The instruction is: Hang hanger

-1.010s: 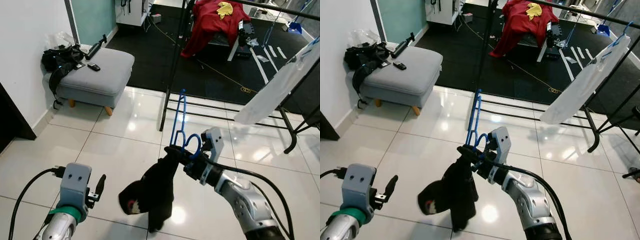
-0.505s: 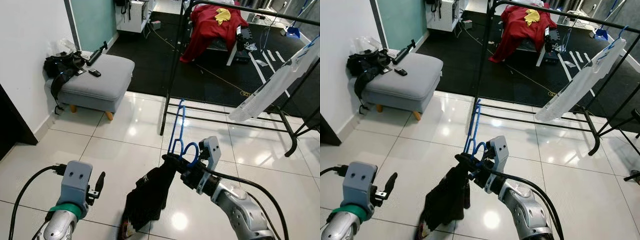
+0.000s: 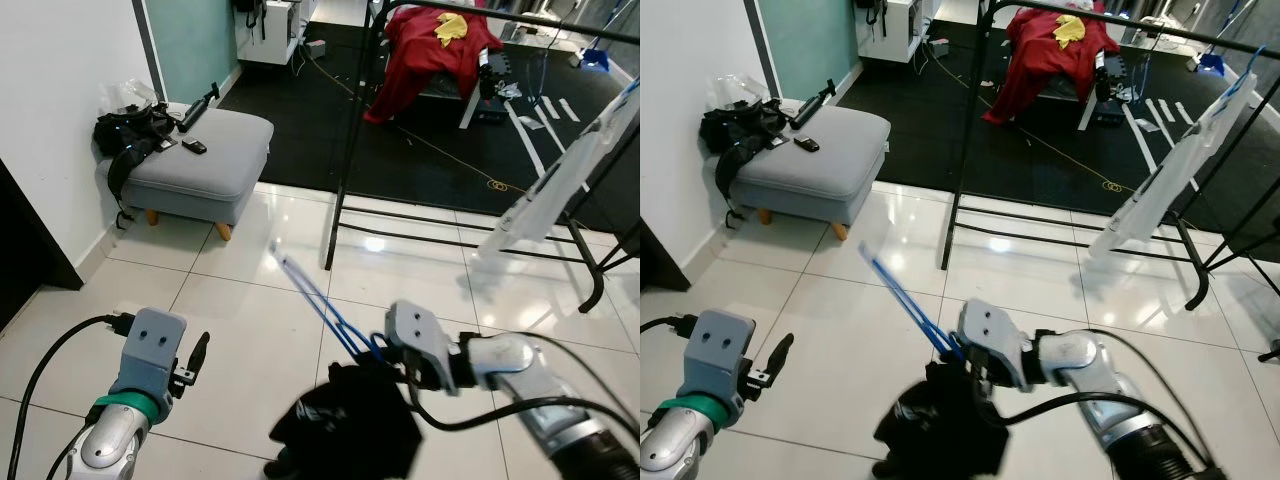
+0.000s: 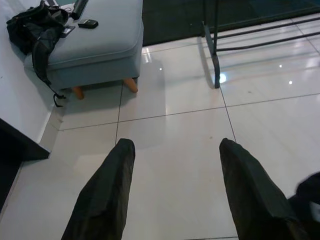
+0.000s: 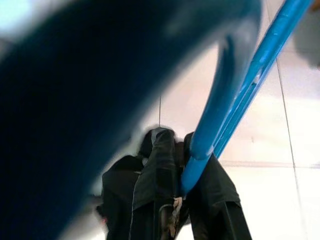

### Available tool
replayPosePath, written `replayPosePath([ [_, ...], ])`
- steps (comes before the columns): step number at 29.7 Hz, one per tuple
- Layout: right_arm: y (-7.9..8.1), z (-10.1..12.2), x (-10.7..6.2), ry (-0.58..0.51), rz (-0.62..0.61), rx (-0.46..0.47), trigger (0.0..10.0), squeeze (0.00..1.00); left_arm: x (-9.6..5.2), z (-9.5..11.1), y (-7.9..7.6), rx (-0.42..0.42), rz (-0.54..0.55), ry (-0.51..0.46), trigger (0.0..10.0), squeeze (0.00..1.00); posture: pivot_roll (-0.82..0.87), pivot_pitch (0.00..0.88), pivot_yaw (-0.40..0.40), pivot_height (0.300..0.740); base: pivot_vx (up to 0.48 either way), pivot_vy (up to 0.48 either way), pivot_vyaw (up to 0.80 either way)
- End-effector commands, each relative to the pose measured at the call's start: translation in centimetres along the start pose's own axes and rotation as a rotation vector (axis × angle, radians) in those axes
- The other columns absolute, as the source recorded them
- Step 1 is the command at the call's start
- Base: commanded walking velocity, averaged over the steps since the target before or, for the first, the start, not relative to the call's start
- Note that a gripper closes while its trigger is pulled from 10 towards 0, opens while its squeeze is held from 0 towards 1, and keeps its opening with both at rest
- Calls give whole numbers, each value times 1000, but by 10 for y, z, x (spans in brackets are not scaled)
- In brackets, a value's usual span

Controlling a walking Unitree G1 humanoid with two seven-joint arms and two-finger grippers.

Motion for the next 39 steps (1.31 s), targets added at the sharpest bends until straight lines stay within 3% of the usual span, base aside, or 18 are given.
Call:
replayPosePath([
  [1, 2, 0, -1, 20, 35, -36, 10000, 0, -3, -9, -2, -2, -14, 40, 10000, 0, -19, 143, 49, 740, 0, 0, 0],
  [4, -7, 1, -21, 113, 98, -97, 10000, 0, -2, -9, -2, 2, -25, 41, 10000, 0, -26, 150, 53, 740, 0, 0, 0],
  [11, -15, 8, -34, 136, 131, -131, 10000, 0, -2, -1, -3, 18, -62, 0, 10000, 0, -29, 154, 51, 740, 0, 0, 0],
  [14, -14, 19, -30, 99, 173, -148, 10000, 0, -1, 37, -15, -17, -168, -141, 10000, 0, -28, 160, 45, 740, 0, 0, 0],
  [16, -14, 19, -30, 99, 173, -148, 10000, 0, -1, 37, -15, -17, -168, -141, 10000, 0, -28, 160, 45, 740, 0, 0, 0],
  [19, -6, 25, -16, 55, 240, -155, 10000, 0, 11, 91, -17, -61, -162, -304, 10000, 0, -13, 168, 41, 740, 0, 0, 0],
  [23, -1, 25, -11, 44, 268, -154, 10000, 0, 14, 116, -19, -114, -187, -374, 10000, 0, -9, 172, 41, 740, 0, 0, 0],
  [24, 1, 25, -7, 38, 291, -155, 10000, 0, 9, 139, -29, -171, -312, -436, 10000, 0, -6, 178, 44, 740, 0, 0, 0],
  [27, 2, 26, -6, 33, 301, -160, 10000, 0, 1, 152, -43, -219, -459, -459, 10000, 0, -5, 179, 47, 740, 0, 0, 0],
  [28, -1, 31, -4, 15, 298, -174, 10000, 0, 2, 121, -65, 108, -562, -341, 10000, 0, -2, 179, 54, 740, 0, 0, 0],
  [29, -1, 31, -4, 15, 298, -174, 10000, 0, 2, 121, -65, 108, -562, -341, 10000, 0, -2, 179, 54, 740, 0, 0, 0],
  [30, -4, 37, -5, -4, 289, -186, 10000, 0, 3, 70, -73, 398, -628, -156, 10000, 0, -4, 180, 59, 740, 0, 0, 0],
  [31, -4, 37, -5, -4, 289, -186, 10000, 0, 3, 70, -73, 398, -628, -156, 10000, 0, -4, 180, 59, 740, 0, 0, 0],
  [32, -10, 45, -9, -22, 260, -199, 10000, 0, -9, 16, -71, 563, -725, 40, 10000, 0, -18, 184, 62, 740, 0, 0, 0],
  [33, -10, 45, -9, -22, 260, -199, 10000, 0, -9, 16, -71, 563, -725, 40, 10000, 0, -18, 184, 62, 740, 0, 0, 0],
  [34, -16, 51, -15, -38, 228, -206, 10000, 0, -23, -24, -61, 692, -789, 185, 10000, 0, -24, 183, 65, 740, 0, 0, 0],
  [36, -24, 56, -24, -49, 181, -212, 10000, 0, -33, -46, -49, 701, -795, 288, 10000, 0, -26, 188, 67, 740, 0, 0, 0],
  [39, -32, 60, -33, -58, 133, -216, 10000, 0, -36, -55, -37, 715, -759, 336, 10000, 0, -27, 190, 67, 740, 0, 0, 0],
])
Point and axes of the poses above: a point about 5 cm out from each wrist's last joint towards the gripper, its own x axis pointing out of the wrist towards the gripper, its own z axis along the axis of the wrist's last joint, y = z × x, the point moved 2 cm from there along x, pointing out of the wrist towards the gripper, and after that the axes turned 1 degree about x, right-handed, at the moved point
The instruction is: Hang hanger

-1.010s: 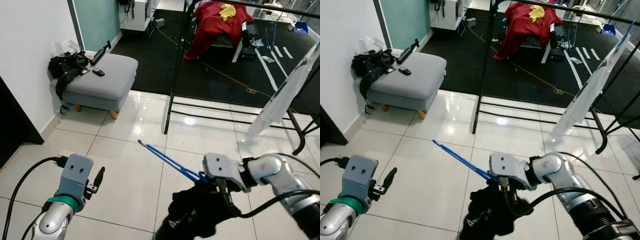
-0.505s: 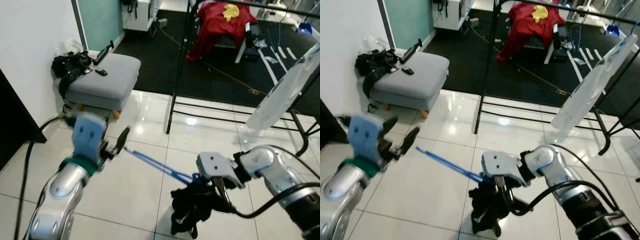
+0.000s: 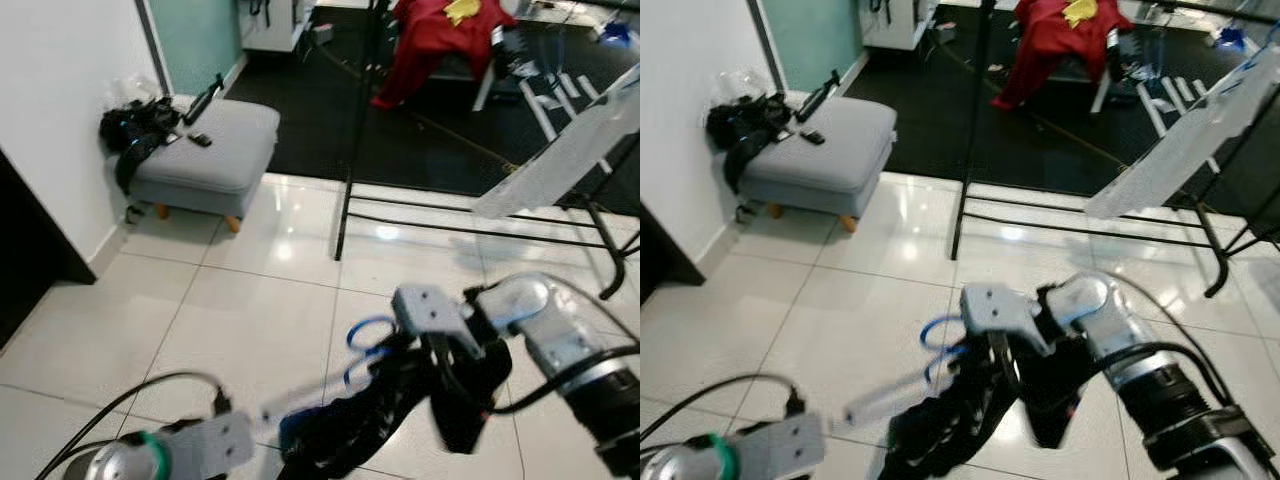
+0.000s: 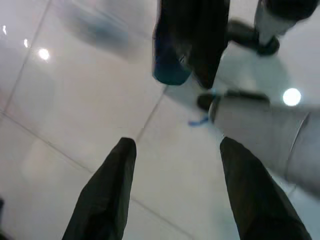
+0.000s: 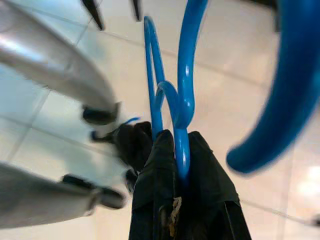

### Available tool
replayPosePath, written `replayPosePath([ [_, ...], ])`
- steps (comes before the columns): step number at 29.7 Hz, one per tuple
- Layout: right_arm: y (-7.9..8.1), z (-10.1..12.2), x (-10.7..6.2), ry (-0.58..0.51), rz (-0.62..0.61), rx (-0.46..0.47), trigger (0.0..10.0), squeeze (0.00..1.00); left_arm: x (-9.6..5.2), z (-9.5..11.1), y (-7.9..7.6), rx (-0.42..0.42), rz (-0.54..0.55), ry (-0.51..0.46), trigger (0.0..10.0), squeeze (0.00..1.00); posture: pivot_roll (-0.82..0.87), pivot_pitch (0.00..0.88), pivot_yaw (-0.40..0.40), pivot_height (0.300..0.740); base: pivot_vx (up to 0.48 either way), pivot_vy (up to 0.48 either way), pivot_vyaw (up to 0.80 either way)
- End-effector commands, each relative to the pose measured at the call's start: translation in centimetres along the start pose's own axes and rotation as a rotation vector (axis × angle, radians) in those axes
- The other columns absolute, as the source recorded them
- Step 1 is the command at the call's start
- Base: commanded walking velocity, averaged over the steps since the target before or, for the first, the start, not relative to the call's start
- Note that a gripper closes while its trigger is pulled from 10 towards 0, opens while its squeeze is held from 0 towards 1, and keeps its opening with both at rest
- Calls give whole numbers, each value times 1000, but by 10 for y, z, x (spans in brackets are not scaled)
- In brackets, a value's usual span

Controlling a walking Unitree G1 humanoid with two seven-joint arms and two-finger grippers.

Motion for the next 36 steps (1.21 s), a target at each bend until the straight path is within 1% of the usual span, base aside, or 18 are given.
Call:
replayPosePath([
  [1, 0, 2, -5, -19, -12, 1, 10000, 0, -2, -4, -1, 10, 4, 14, 10000, 0, -27, 190, 67, 740, 0, 0, 0],
  [2, -6, 3, -13, -18, -53, 2, 10000, 0, -5, -5, 8, -74, 58, 26, 10000, 0, -27, 189, 67, 740, 0, 0, 0],
  [3, -6, 3, -13, -18, -53, 2, 10000, 0, -5, -5, 8, -74, 58, 26, 10000, 0, -27, 189, 67, 740, 0, 0, 0],
  [4, -10, 1, -19, -11, -90, 2, 10000, 0, -9, 1, 19, -218, 108, -7, 10000, 0, -21, 186, 68, 740, 0, 0, 0],
  [5, -10, 1, -19, -11, -90, 2, 10000, 0, -9, 1, 19, -218, 108, -7, 10000, 0, -21, 186, 68, 740, 0, 0, 0],
  [6, -12, -1, -21, -6, -117, 4, 10000, 0, -12, 17, 32, -383, 159, -111, 10000, 0, -22, 186, 68, 740, 0, 0, 0],
  [7, -13, -3, -20, -5, -136, 7, 10000, 0, -20, 38, 52, -552, 222, -259, 10000, 0, -19, 186, 64, 740, 0, 0, 0],
  [9, -13, -3, -20, -5, -136, 7, 10000, 0, -20, 38, 52, -552, 222, -259, 10000, 0, -19, 186, 64, 740, 0, 0, 0],
  [10, -13, -5, -17, -5, -152, 5, 10000, 0, -30, 53, 73, -674, 309, -396, 10000, 0, -18, 186, 64, 740, 0, 0, 0],
  [11, -13, -5, -11, -31, -201, -3, 10000, 0, -43, 63, 98, -783, 448, -550, 10000, 0, -17, 185, 57, 740, 0, 0, 0],
  [14, -13, -5, -11, -31, -201, -3, 10000, 0, -43, 63, 98, -783, 448, -550, 10000, 0, -17, 185, 57, 740, 0, 0, 0],
  [16, -14, -1, -6, -77, -271, -19, 10000, 0, -49, 60, 106, -814, 543, -581, 10000, 0, -17, 185, 55, 740, 0, 0, 0],
  [19, -13, 1, -3, -127, -331, -17, 10000, 0, -52, 55, 103, -846, 600, -562, 10000, 0, -19, 187, 54, 740, 0, 0, 0],
  [23, -7, -1, 1, -145, -394, -27, 10000, 0, -53, 49, 96, -904, 613, -527, 10000, 0, -20, 190, 56, 740, 0, 0, 0],
  [26, -5, -2, 2, -153, -411, -26, 10000, 0, -53, 49, 94, -922, 611, -519, 10000, 0, -23, 190, 59, 740, 0, 0, 0],
  [28, -2, -3, 5, -176, -454, -22, 10000, 0, -52, 46, 94, -967, 620, -504, 10000, 0, -25, 190, 61, 740, 0, 0, 0],
  [33, 1, -5, 8, -186, -480, -12, 10000, 0, -50, 44, 94, -982, 630, -493, 10000, 0, -30, 184, 65, 740, 0, 0, 0],
  [36, 0, -2, 9, -235, -512, 28, 10000, 0, -48, 42, 94, -988, 638, -487, 10000, 0, -33, 181, 64, 740, 0, 0, 0],
])
Point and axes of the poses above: a point about 5 cm out from each wrist's last joint towards the gripper, its own x axis pointing out of the wrist towards the gripper, its own z axis along the axis of the wrist's last joint, y = z × x, the point moved 2 cm from there along x, pointing out of the wrist towards the gripper, and after that the axes turned 1 degree about x, right-handed, at the moved point
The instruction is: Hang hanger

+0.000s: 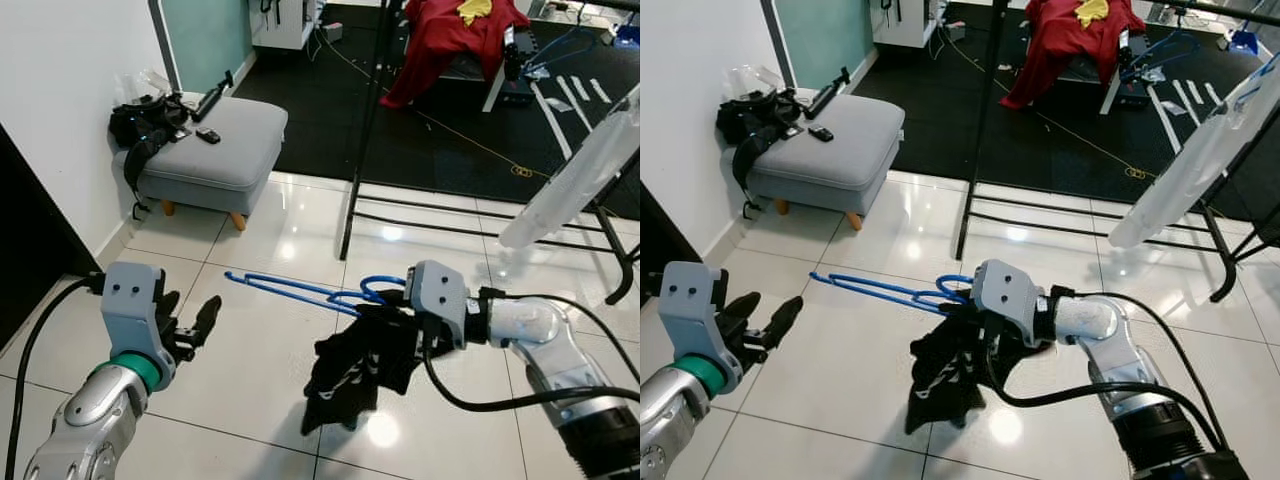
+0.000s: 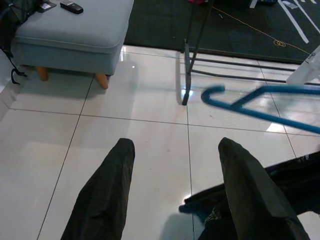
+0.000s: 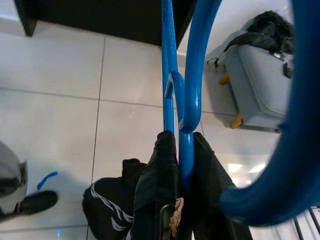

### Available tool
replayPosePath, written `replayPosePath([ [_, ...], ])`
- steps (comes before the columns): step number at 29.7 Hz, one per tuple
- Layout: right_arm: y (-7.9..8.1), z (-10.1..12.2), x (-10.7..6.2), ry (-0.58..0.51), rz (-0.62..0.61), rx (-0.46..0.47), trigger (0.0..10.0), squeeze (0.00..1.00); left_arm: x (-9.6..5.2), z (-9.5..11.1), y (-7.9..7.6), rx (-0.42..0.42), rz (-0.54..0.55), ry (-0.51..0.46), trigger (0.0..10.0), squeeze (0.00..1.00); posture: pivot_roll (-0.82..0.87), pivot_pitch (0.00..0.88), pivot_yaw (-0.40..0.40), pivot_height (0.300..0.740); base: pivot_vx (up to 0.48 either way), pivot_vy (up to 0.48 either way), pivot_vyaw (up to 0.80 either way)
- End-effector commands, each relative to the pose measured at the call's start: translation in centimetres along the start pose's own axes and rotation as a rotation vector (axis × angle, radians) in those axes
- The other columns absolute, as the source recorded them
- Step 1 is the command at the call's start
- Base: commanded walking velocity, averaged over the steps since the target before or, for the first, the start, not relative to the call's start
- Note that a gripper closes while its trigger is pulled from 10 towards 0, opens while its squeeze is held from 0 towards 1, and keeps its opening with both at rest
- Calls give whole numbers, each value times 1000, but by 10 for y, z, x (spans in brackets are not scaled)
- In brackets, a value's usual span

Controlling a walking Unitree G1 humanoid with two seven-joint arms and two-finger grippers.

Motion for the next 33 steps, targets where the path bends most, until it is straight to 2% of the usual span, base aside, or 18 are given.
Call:
replayPosePath([
  [1, 0, 6, -2, -39, -24, 10, 10000, 0, 0, -6, 2, -7, 17, 22, 10000, 0, -33, 181, 64, 740, 0, 0, 0],
  [4, 3, 9, 1, -105, -68, 109, 10000, 0, -1, -9, 2, -13, 28, 27, 10000, 0, -30, 175, 58, 740, 0, 0, 0],
  [5, 3, 9, 1, -105, -68, 109, 10000, 0, -1, -9, 2, -13, 28, 27, 10000, 0, -30, 175, 58, 740, 0, 0, 0],
  [6, 3, 10, 2, -134, -96, 155, 10000, 0, -2, -10, 2, -10, 32, 28, 10000, 0, -30, 174, 57, 740, 0, 0, 0],
  [10, 6, 5, 6, -153, -141, 223, 10000, 0, -2, -10, 1, 21, 41, 22, 10000, 0, -27, 171, 54, 740, 0, 0, 0],
  [14, 6, 0, 8, -131, -166, 222, 10000, 0, -1, -9, -1, 58, 32, 17, 10000, 0, -28, 171, 58, 740, 0, 0, 566],
  [20, 4, 1, 8, -136, -174, 230, 10000, 0, 0, -8, -1, 69, 29, 14, 10000, 0, -28, 171, 58, 740, 0, 0, 747],
  [27, -3, 2, 2, -124, -175, 224, 10000, 0, 2, -5, 1, 95, 42, 6, 10000, 0, -28, 173, 59, 740, 0, 0, 726],
  [33, -18, 5, -5, -123, -213, 206, 10000, 0, 3, -2, 2, 121, 47, -3, 10000, 0, -24, 171, 56, 740, 0, 0, 723],
])
Point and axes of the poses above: a point about 5 cm out from each wrist's last joint towards the gripper, its own x axis pointing out of the wrist towards the gripper, its own z axis along the axis of the wrist's last joint, y = z × x, the point moved 2 cm from there along x, pointing out of the wrist towards the gripper, and after that the axes turned 1 degree about x, right-handed, at the moved point
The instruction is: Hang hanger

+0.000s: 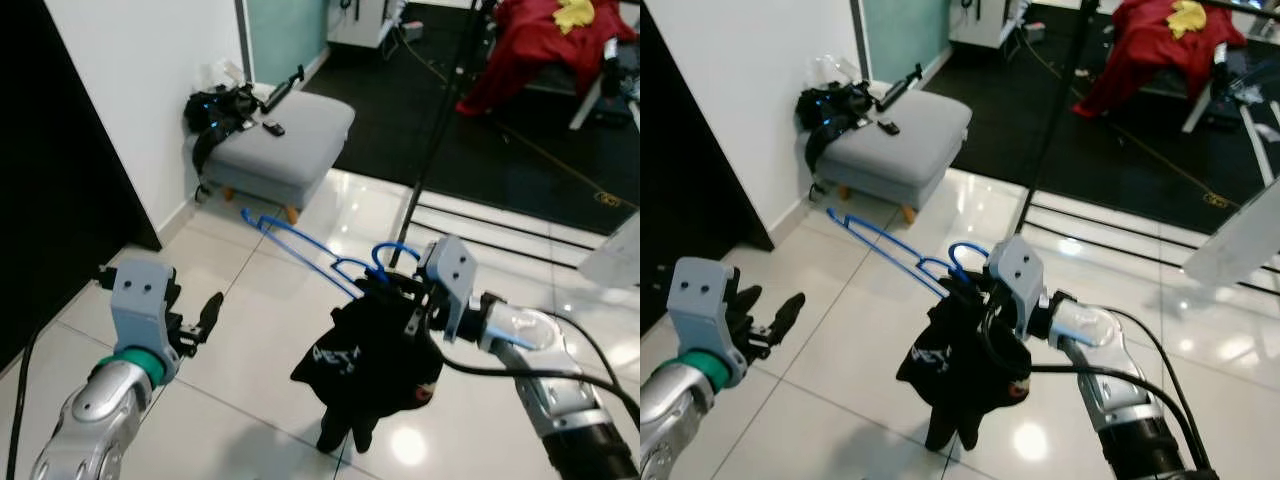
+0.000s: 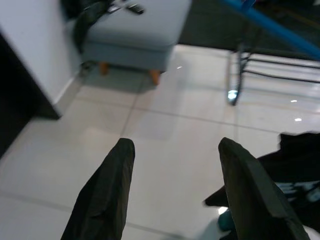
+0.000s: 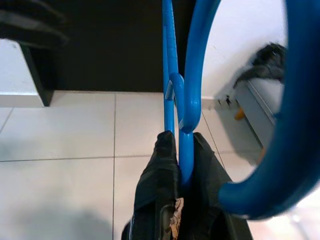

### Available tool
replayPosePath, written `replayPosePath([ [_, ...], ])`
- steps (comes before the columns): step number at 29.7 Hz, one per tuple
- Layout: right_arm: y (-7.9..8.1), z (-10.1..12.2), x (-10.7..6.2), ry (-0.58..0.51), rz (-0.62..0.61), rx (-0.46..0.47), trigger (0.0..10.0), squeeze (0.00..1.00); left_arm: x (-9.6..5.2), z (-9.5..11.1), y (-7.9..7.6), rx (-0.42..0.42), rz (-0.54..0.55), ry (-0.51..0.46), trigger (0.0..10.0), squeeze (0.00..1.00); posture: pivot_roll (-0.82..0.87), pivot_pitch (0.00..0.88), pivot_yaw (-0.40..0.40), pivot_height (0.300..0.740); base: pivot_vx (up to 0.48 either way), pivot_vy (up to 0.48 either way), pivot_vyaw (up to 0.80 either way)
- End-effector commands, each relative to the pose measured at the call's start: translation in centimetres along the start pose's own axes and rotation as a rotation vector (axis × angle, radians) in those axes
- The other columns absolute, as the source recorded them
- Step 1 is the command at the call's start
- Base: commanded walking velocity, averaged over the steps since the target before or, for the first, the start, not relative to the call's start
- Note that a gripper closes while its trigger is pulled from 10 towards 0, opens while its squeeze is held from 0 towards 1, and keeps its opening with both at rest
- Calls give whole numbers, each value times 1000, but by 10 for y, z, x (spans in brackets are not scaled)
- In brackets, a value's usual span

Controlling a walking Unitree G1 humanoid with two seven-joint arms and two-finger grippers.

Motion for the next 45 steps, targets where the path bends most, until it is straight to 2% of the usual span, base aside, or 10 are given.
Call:
replayPosePath([
  [1, -3, 4, -1, -16, -5, 2, 10000, 0, -1, -4, 1, 13, 7, 11, 10000, 0, -24, 171, 56, 740, 0, 0, 725],
  [15, -1, 11, 4, -33, 15, -3, 10000, 0, 3, 2, 1, 31, 5, -12, 10000, 0, -20, 166, 60, 740, 0, 0, 711],
  [26, 0, 25, 12, -75, 74, -1, 10000, 0, 7, 9, -3, 51, -15, -39, 10000, 0, -18, 158, 66, 740, 0, 0, 699],
  [45, -1, 24, 13, -84, 83, 21, 10000, 0, 9, 11, -5, 58, -17, -49, 10000, 0, -19, 153, 67, 740, 0, 0, 683],
])
Point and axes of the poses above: a point about 5 cm out from each wrist's last joint towards the gripper, its own x axis pointing out of the wrist towards the gripper, its own z axis along the axis of the wrist's last joint, y = z × x, the point moved 2 cm from there along x, pointing out of the wrist towards the gripper, and after that the axes turned 1 degree about x, right-handed, at the moved point
